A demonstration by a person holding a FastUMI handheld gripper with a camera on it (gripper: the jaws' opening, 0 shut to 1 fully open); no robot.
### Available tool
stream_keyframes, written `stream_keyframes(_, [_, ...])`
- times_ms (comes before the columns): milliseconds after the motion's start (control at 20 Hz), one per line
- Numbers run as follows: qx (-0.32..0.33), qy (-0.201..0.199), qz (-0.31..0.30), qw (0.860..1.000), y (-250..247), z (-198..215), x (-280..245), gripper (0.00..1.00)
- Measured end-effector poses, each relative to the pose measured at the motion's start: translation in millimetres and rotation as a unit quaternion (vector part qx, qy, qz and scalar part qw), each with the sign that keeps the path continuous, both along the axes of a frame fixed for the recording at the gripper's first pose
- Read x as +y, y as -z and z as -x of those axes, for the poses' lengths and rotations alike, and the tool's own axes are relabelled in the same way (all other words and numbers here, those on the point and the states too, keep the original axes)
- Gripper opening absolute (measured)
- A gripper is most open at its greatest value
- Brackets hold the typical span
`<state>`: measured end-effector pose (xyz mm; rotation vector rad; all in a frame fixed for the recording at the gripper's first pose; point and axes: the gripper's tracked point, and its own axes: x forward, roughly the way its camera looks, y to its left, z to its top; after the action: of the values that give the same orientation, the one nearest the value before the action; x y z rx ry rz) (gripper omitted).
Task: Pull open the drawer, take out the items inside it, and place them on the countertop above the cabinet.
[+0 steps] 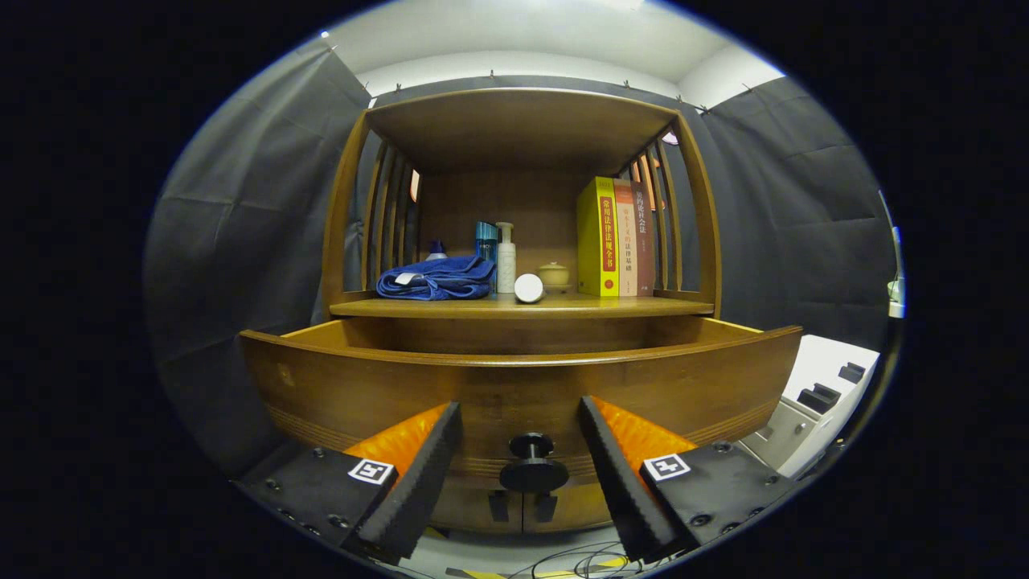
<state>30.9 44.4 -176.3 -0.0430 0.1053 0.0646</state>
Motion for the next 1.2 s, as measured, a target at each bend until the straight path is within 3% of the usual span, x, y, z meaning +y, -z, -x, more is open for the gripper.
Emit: stream_keyframes(1200, [0.024,0.006,0.011,1.0,4.3,-130.6,9.1,0.98])
